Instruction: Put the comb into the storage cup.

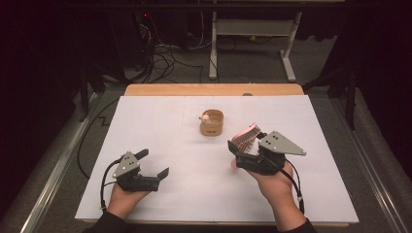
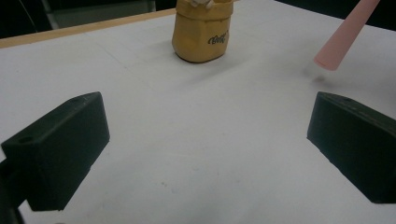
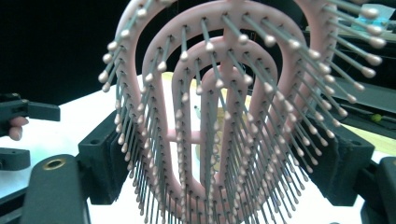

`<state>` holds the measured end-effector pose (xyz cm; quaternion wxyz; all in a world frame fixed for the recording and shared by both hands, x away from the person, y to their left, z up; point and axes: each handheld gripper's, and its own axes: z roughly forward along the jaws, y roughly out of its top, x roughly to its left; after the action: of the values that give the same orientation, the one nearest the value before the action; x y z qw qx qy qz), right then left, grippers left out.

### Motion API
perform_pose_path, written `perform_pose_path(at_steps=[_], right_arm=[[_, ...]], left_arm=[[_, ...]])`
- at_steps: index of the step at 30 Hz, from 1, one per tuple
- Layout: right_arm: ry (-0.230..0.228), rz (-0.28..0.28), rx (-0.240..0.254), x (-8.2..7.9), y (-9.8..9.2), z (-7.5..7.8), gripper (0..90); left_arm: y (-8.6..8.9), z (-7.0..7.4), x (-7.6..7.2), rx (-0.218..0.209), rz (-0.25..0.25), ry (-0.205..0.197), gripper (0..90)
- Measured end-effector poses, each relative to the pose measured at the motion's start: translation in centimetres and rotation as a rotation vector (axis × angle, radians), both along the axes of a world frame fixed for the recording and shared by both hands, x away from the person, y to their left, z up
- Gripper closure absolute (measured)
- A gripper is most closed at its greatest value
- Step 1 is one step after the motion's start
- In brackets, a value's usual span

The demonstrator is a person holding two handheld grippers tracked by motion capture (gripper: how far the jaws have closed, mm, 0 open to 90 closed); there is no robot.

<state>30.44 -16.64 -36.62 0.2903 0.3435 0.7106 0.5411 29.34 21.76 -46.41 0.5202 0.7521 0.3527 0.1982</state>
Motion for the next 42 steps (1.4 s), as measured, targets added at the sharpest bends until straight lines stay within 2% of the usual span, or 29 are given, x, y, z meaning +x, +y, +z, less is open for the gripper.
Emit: perform_pose_path(at_steps=[1,4,11,18,28,42], right_arm=[[0.001,-0.006,-0.004,-0.1,-0.1,0.1,20.0],[-0.008,-0.021,-0.024,-0.1,-0.6,0.2,20.0],[-0.022,-0.047,-0.004,0.0,-1.9,0.3,20.0],[-0.009,-0.078,-0.004,0.1,-3.1,-0.2,20.0],[-0.009,-0.108,-0.002,0.3,-4.7,-0.1,20.0],[-0.012,-0.106,0.004,0.7,-4.8,-0.1,20.0]], left_arm=[[0.0,0.0,0.0,0.005,0.003,-0.002,0.0],[0.1,-0.4,-0.1,-0.023,0.015,0.006,0.0],[0.1,-0.7,0.1,-0.022,0.012,-0.003,0.0],[-0.1,-0.5,0.0,-0.025,0.0,-0.02,0.0],[-0.2,-0.5,0.2,-0.03,0.002,-0.015,0.0],[-0.3,-0.5,0.4,-0.042,-0.005,-0.027,0.0]])
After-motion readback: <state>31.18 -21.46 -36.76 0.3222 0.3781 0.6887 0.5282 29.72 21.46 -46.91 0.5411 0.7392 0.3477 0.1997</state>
